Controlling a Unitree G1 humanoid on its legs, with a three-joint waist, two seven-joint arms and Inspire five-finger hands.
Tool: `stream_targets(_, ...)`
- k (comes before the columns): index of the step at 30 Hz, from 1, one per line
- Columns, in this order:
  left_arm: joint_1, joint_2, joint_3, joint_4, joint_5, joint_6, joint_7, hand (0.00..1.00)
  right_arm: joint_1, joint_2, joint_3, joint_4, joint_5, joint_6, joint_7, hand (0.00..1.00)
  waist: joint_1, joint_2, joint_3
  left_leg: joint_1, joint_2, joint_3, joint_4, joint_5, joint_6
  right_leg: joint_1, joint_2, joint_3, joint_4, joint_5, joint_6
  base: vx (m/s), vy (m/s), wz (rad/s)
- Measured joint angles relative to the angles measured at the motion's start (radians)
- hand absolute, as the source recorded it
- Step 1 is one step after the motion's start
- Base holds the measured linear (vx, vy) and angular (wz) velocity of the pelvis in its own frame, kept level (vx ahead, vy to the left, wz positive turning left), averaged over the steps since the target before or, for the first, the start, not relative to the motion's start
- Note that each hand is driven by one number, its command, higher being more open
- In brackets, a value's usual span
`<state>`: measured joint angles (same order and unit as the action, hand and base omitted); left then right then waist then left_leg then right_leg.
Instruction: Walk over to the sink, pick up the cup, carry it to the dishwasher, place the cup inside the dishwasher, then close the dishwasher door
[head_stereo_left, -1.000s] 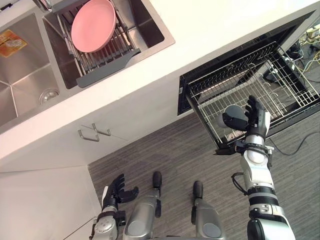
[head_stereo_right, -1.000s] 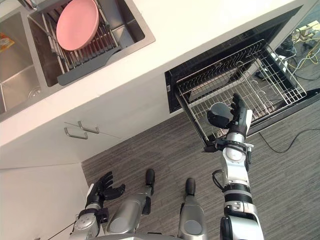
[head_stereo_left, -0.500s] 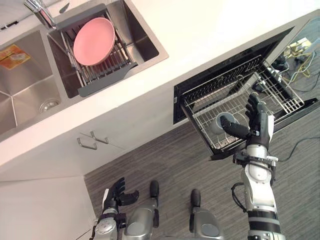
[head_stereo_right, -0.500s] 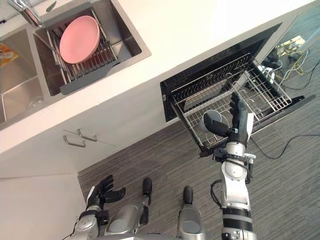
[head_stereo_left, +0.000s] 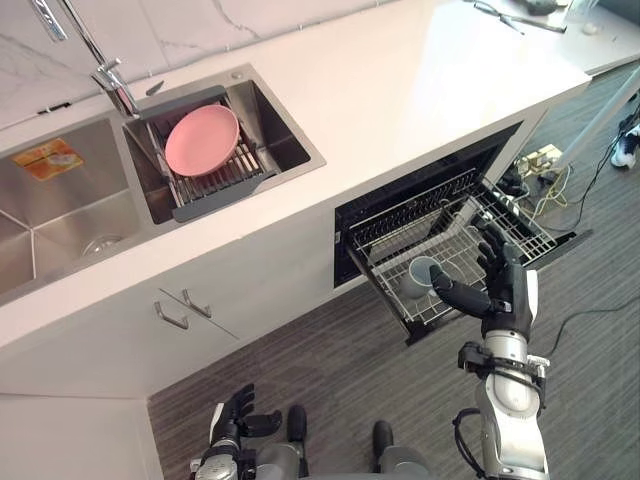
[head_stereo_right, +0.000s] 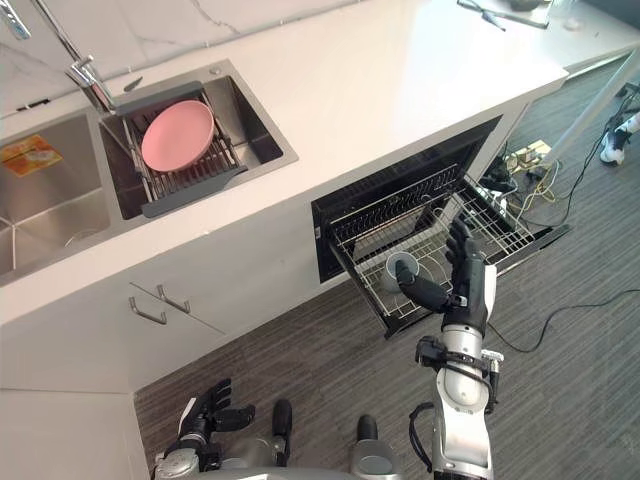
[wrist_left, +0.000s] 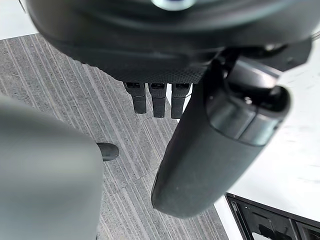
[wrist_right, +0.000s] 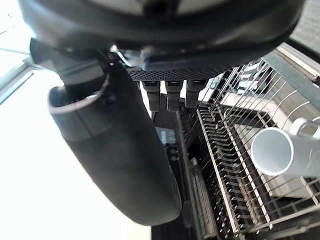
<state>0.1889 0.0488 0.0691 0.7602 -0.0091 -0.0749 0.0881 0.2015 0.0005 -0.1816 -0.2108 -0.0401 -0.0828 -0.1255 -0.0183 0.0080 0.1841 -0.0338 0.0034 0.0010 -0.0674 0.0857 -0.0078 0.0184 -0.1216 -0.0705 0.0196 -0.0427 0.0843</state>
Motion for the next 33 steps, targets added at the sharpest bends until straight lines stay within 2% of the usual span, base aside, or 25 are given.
stream_targets(4, 0.005, -0.003, 0.003, 0.004, 0.001, 0.001, 0.000, 0.90, 0.006, 0.007, 0.015, -0.055, 0.000, -0.007, 0.006, 0.90, 0.000, -0.001, -0.015, 0.012, -0.002, -0.015, 0.000, 0.004, 0.003, 0.018, -0.001, -0.016, 0.001, -0.005, 0.000, -0.01, -0.011, 0.12)
stream_targets(7, 0.006, -0.012, 0.023, 0.008, 0.011, 0.001, 0.000, 0.90, 0.007, 0.007, 0.036, -0.126, 0.001, -0.012, 0.003, 0.90, 0.001, 0.000, -0.022, -0.005, -0.011, -0.048, 0.042, -0.006, 0.004, 0.025, -0.010, -0.054, 0.040, -0.035, 0.002, 0.00, -0.022, 0.41)
stream_targets(10, 0.007, -0.019, 0.041, -0.004, 0.011, 0.000, 0.000, 0.90, -0.006, 0.004, 0.056, -0.183, 0.001, -0.041, -0.004, 0.90, 0.006, 0.000, -0.022, -0.077, -0.025, -0.100, 0.175, -0.060, 0.000, 0.029, -0.022, -0.123, 0.095, -0.074, 0.000, -0.05, -0.009, 0.69)
stream_targets(11, 0.006, -0.020, 0.044, -0.005, 0.011, 0.000, 0.001, 0.90, -0.018, 0.002, 0.063, -0.200, 0.000, -0.045, -0.006, 0.90, 0.008, 0.001, -0.023, -0.109, -0.021, -0.080, 0.210, -0.080, -0.004, 0.036, -0.023, -0.157, 0.100, -0.080, -0.002, -0.10, -0.017, 0.81)
stream_targets(12, 0.003, -0.018, 0.044, -0.004, 0.011, 0.000, -0.001, 0.90, -0.034, -0.002, 0.065, -0.203, 0.000, -0.053, -0.009, 0.90, 0.008, 0.002, -0.024, -0.126, 0.021, 0.030, 0.236, -0.106, -0.002, 0.049, -0.023, -0.191, 0.096, -0.081, -0.003, -0.08, -0.018, 0.82)
stream_targets(14, 0.001, -0.018, 0.042, -0.001, 0.010, 0.000, -0.001, 0.90, -0.068, -0.032, 0.061, -0.196, -0.001, -0.055, -0.025, 0.90, 0.006, 0.006, -0.026, -0.148, 0.076, 0.167, 0.279, -0.108, -0.004, 0.058, -0.030, -0.233, 0.095, -0.089, 0.008, -0.05, 0.027, 0.70)
stream_targets(16, -0.006, -0.017, 0.043, 0.000, 0.009, -0.002, 0.001, 0.90, -0.109, -0.058, 0.060, -0.180, -0.002, -0.055, -0.034, 0.90, 0.028, 0.006, -0.025, -0.152, 0.065, 0.175, 0.283, -0.110, -0.002, 0.053, -0.044, -0.235, 0.100, -0.098, 0.017, -0.02, 0.087, 0.23)
stream_targets(18, -0.008, -0.018, 0.044, 0.003, 0.008, -0.003, 0.002, 0.90, -0.140, -0.061, 0.066, -0.176, -0.005, -0.055, -0.033, 0.90, 0.032, 0.006, -0.026, -0.155, 0.046, 0.179, 0.294, -0.126, 0.015, 0.051, -0.064, -0.235, 0.108, -0.114, 0.025, 0.03, 0.089, 0.02)
stream_targets(21, -0.012, -0.018, 0.056, 0.011, 0.009, -0.005, 0.000, 0.90, -0.168, -0.067, 0.064, -0.142, -0.025, -0.055, -0.032, 0.90, 0.030, -0.003, -0.021, -0.169, 0.011, 0.189, 0.380, -0.198, 0.034, 0.032, -0.123, -0.229, 0.204, -0.178, 0.028, 0.10, 0.156, 0.00)
stream_targets(22, -0.014, -0.017, 0.059, 0.015, 0.008, -0.005, 0.000, 0.90, -0.168, -0.077, 0.064, -0.126, -0.029, -0.055, -0.031, 0.90, 0.026, -0.012, -0.017, -0.165, 0.000, 0.190, 0.405, -0.226, 0.040, 0.031, -0.140, -0.227, 0.249, -0.205, 0.018, 0.19, 0.104, 0.03)
stream_targets(23, -0.021, -0.015, 0.056, 0.034, 0.009, -0.005, 0.000, 0.90, -0.170, -0.099, 0.065, -0.103, -0.038, -0.053, -0.027, 0.90, 0.019, 0.001, -0.024, -0.158, -0.006, 0.186, 0.425, -0.254, 0.052, -0.002, -0.164, -0.216, 0.367, -0.210, 0.006, 0.24, 0.142, 0.05)
stream_targets(24, -0.021, -0.011, 0.052, 0.037, 0.009, -0.004, 0.001, 0.90, -0.171, -0.114, 0.066, -0.085, -0.042, -0.050, -0.023, 0.90, 0.017, -0.004, -0.023, -0.153, -0.011, 0.183, 0.436, -0.268, 0.060, -0.046, -0.180, -0.202, 0.468, -0.201, -0.011, 0.22, 0.115, 0.11)
stream_targets(25, -0.021, -0.005, 0.047, 0.037, 0.009, -0.004, 0.000, 0.90, -0.171, -0.126, 0.066, -0.067, -0.043, -0.046, -0.021, 0.90, 0.016, -0.002, -0.024, -0.143, -0.014, 0.174, 0.438, -0.278, 0.067, -0.083, -0.191, -0.183, 0.565, -0.180, -0.045, 0.23, 0.120, 0.28)
stream_targets(26, -0.020, 0.005, 0.031, 0.034, 0.009, -0.004, 0.001, 0.90, -0.172, -0.138, 0.061, -0.046, -0.043, -0.039, -0.016, 0.90, 0.006, -0.008, -0.020, -0.112, -0.018, 0.149, 0.428, -0.287, 0.080, -0.127, -0.191, -0.141, 0.682, -0.141, -0.109, 0.26, 0.056, 0.50)
stream_targets(27, -0.018, 0.019, 0.012, 0.033, 0.010, -0.001, 0.001, 0.90, -0.172, -0.144, 0.062, -0.029, -0.044, -0.038, -0.004, 0.90, -0.004, -0.015, -0.018, -0.078, -0.019, 0.124, 0.409, -0.292, 0.085, -0.147, -0.165, -0.102, 0.720, -0.198, -0.083, 0.27, 0.029, 0.51)
stream_targets(29, -0.017, 0.028, -0.013, 0.033, 0.010, -0.001, 0.001, 0.90, -0.176, -0.166, 0.070, -0.028, -0.050, -0.039, 0.011, 0.90, -0.005, -0.019, -0.020, -0.036, -0.018, 0.098, 0.378, -0.290, 0.079, -0.188, -0.105, -0.065, 0.676, -0.249, -0.079, 0.30, -0.043, 0.49)
stream_targets(31, -0.018, 0.031, -0.025, 0.034, 0.010, -0.001, 0.001, 0.90, -0.194, -0.202, 0.070, -0.025, -0.063, -0.039, 0.022, 0.90, -0.010, -0.017, -0.021, -0.006, -0.015, 0.067, 0.344, -0.286, 0.073, -0.247, -0.041, -0.037, 0.588, -0.254, -0.076, 0.30, -0.108, 0.56)
stream_targets(32, -0.015, 0.036, -0.030, 0.035, 0.010, -0.002, 0.001, 0.90, -0.202, -0.229, 0.070, -0.025, -0.063, -0.039, 0.024, 0.90, -0.013, -0.019, -0.025, -0.002, -0.016, 0.042, 0.341, -0.294, 0.052, -0.271, -0.004, -0.019, 0.469, -0.221, -0.064, 0.34, -0.171, 0.80)
stream_targets(33, -0.020, 0.039, -0.037, 0.052, 0.010, -0.001, 0.000, 0.90, -0.200, -0.253, 0.068, -0.022, -0.063, -0.041, 0.024, 0.90, -0.022, -0.024, -0.026, -0.005, -0.025, 0.005, 0.370, -0.320, 0.015, -0.268, 0.004, -0.005, 0.407, -0.112, -0.041, 0.30, -0.162, 0.79)
